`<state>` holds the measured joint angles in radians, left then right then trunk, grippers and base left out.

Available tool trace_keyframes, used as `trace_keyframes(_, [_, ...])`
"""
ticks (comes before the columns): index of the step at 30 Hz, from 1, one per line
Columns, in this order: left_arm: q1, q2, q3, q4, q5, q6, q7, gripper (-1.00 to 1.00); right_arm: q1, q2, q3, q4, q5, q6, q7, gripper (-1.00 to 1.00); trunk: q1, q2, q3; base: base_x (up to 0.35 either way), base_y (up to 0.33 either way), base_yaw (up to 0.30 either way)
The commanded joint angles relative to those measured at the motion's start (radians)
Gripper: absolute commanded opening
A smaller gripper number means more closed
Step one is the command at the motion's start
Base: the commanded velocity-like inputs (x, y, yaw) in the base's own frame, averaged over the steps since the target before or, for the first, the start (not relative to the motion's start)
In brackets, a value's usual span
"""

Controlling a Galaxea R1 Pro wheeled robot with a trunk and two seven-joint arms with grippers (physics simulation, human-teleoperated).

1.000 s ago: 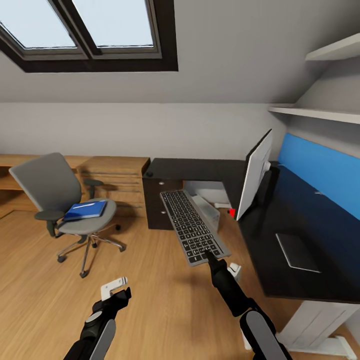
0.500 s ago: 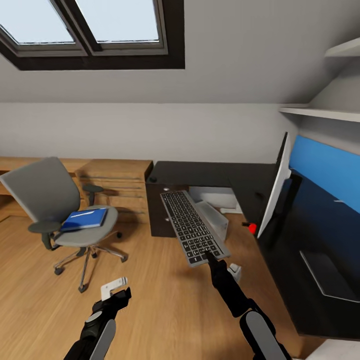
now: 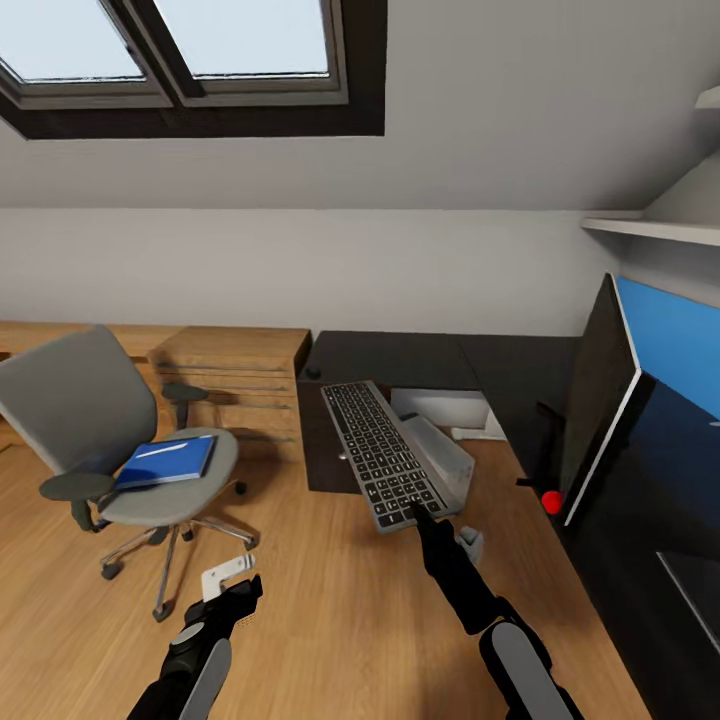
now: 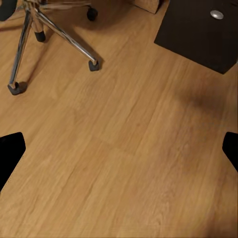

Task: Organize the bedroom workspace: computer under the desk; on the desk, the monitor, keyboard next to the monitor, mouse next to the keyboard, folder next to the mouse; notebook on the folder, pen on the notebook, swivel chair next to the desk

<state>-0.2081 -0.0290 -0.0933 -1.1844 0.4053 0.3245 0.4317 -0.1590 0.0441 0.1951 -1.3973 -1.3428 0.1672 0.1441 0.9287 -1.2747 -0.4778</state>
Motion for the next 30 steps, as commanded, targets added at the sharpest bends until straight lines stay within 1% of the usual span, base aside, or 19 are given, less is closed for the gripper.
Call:
trace_keyframes(1, [-0.001, 0.001, -0.002, -0.001, 0.009, 0.002, 0.008, 1.0, 0.0, 0.0, -0.001, 0.0, -0.012, 0.005, 0.005, -1.0, -0.003, 0.007, 0.002, 0.32, 0.128, 0.0])
trace_keyframes(11, [-0.001, 0.0, -0.002, -0.001, 0.008, 0.002, 0.008, 1.0, 0.0, -0.001, -0.003, -0.001, -0.011, 0.004, 0.005, -1.0, -0.042, 0.077, 0.034, 0.32, 0.131, 0.0])
trace_keyframes(12, [-0.001, 0.0, -0.002, -0.002, 0.007, 0.002, 0.008, 1.0, 0.0, -0.007, -0.003, -0.001, -0.011, 0.008, 0.005, -1.0, -0.046, 0.084, 0.037, 0.32, 0.133, 0.0])
trace_keyframes(19, [-0.001, -0.001, -0.003, -0.001, 0.006, 0.002, 0.009, 1.0, 0.0, -0.012, -0.003, -0.001, -0.012, 0.006, 0.003, -1.0, -0.046, 0.084, 0.037, 0.32, 0.133, 0.0])
trace_keyframes(25, [-0.001, -0.002, -0.003, -0.002, 0.006, 0.002, 0.009, 1.0, 0.0, -0.007, -0.003, -0.001, -0.011, 0.003, 0.003, -1.0, -0.046, 0.084, 0.037, 0.32, 0.133, 0.0])
trace_keyframes(27, [-0.001, -0.002, -0.003, -0.002, 0.006, 0.002, 0.008, 1.0, 0.0, -0.005, -0.002, -0.001, -0.011, -0.005, 0.002, -1.0, -0.046, 0.084, 0.037, 0.32, 0.133, 0.0])
trace_keyframes(29, [-0.001, -0.002, -0.003, -0.003, 0.005, 0.002, 0.008, 1.0, 0.0, -0.004, 0.001, 0.001, -0.011, -0.033, 0.002, -1.0, -0.046, 0.084, 0.037, 0.32, 0.133, 0.0])
trace_keyframes(30, [-0.001, -0.002, -0.003, -0.003, 0.005, 0.002, 0.007, 1.0, 0.0, -0.003, 0.002, 0.006, -0.011, -0.063, 0.002, -1.0, -0.046, 0.084, 0.037, 0.32, 0.133, 0.0])
